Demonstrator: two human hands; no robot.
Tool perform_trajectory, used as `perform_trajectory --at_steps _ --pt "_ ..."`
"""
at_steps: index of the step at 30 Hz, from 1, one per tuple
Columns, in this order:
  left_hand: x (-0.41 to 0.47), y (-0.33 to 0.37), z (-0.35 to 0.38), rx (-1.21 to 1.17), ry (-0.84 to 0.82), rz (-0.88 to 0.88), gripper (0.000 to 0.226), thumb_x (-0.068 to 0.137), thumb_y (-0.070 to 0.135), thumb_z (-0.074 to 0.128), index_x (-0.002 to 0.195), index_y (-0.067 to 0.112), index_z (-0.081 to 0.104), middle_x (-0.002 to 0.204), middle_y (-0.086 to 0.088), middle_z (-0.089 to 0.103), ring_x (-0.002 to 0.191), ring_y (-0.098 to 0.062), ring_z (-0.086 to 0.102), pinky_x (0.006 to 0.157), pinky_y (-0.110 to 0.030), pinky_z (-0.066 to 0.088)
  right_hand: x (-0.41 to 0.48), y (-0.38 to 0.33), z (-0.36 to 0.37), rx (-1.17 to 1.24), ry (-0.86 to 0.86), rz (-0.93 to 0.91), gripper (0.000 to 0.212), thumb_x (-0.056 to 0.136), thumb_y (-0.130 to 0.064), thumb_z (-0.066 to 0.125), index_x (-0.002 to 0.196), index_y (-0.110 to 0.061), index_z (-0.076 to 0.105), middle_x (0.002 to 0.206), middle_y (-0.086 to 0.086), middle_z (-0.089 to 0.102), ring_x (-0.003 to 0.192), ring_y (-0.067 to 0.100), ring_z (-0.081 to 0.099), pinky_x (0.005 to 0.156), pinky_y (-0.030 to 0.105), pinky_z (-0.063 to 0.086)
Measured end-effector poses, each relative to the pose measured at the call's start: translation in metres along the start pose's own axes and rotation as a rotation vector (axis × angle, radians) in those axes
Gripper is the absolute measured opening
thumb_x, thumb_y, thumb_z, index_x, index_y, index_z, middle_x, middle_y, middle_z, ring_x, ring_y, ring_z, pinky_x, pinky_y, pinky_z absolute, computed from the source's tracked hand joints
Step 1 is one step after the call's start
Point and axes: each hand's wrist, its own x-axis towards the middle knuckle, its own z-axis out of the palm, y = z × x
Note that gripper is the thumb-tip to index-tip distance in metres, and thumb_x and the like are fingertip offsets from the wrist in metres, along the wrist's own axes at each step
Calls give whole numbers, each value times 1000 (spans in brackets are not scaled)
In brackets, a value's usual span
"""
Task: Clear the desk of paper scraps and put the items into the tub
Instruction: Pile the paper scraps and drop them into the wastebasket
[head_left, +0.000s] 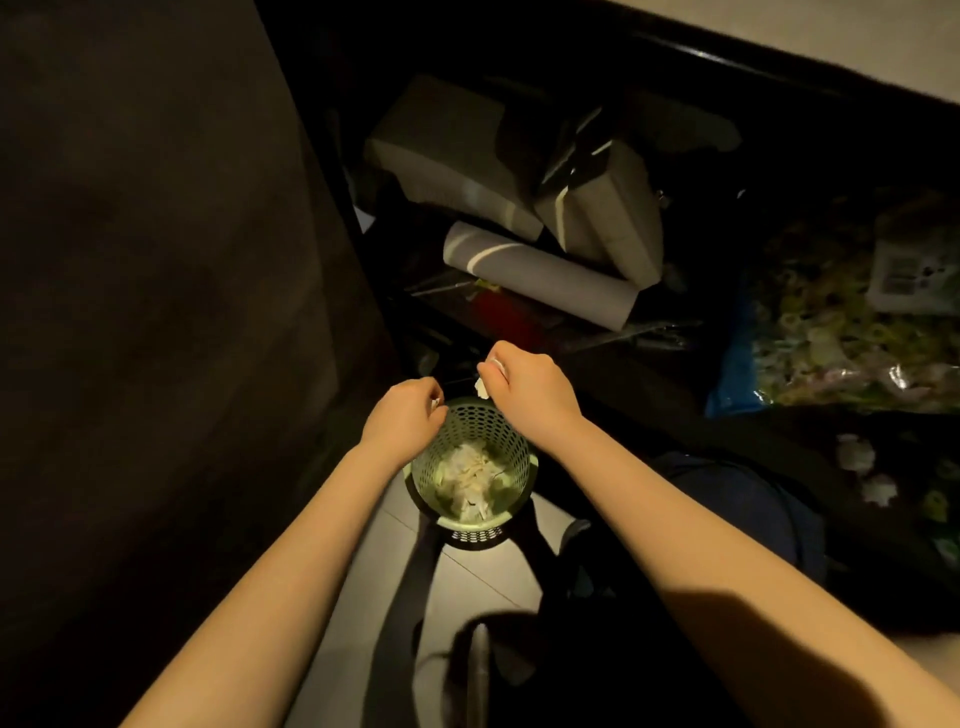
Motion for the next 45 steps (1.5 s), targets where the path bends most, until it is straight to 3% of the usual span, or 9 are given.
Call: perform_trajectory --at_steps 6,11,16,20,25,29,35,38,45 --pt "31 -14 43 180 -267 -21 40 89 17 52 128 10 45 122 -14 54 111 -31 53 87 -41 48 15 17 17 1 -45 33 25 97 -31 44 96 -8 56 85 13 64 77 33 58 60 37 43" --pt "40 -19 61 219 -375 -12 56 87 22 58 136 11 33 130 -17 50 115 -33 52 90 -40 46 22 29 28 56 -76 93 24 96 -29 43 92 -8 55 81 11 61 75 29 56 60 35 39" --pt "39 -33 58 219 -410 -61 47 86 28 60 127 9 45 127 -14 52 116 -29 52 93 -36 45 28 39 40 64 -125 114 23 95 -25 41 88 -7 54 79 9 60 76 28 55 62 38 41" --pt "33 -45 42 174 -372 -132 47 89 31 58 129 10 47 126 -13 53 116 -28 52 89 -34 44 35 38 57 11 -222 141 19 95 -23 41 96 -12 55 77 5 58 73 28 56 56 32 35" --pt "18 -54 27 164 -361 -172 53 89 35 57 134 11 42 129 -12 54 116 -27 53 89 -36 47 45 26 83 -132 -366 89 16 93 -21 42 84 -18 55 90 7 61 95 32 59 65 31 36" --pt "14 -52 23 173 -403 -171 54 89 37 57 134 12 40 125 -12 55 112 -27 55 85 -35 48 50 21 100 -332 -477 14 26 95 -19 43 115 -13 58 123 12 57 113 32 54 83 37 45" --pt "16 -49 11 194 -406 -160 48 90 35 56 129 11 44 123 -12 56 111 -27 55 84 -34 46 57 29 114 -414 -612 -5 47 93 -16 47 139 -18 42 141 13 39 129 32 40 101 42 39" --pt "16 -49 6 200 -421 -172 48 90 35 56 129 11 43 122 -12 57 110 -27 56 85 -36 48 55 32 113 -397 -596 15 51 92 -18 49 142 -22 38 145 10 39 134 29 34 105 41 35" --pt "11 -36 -6 224 -428 -186 50 89 33 56 131 9 42 128 -12 55 115 -27 54 88 -35 47 46 30 88 -303 -549 49 51 90 -24 53 140 -22 41 143 8 45 129 28 44 99 39 42"
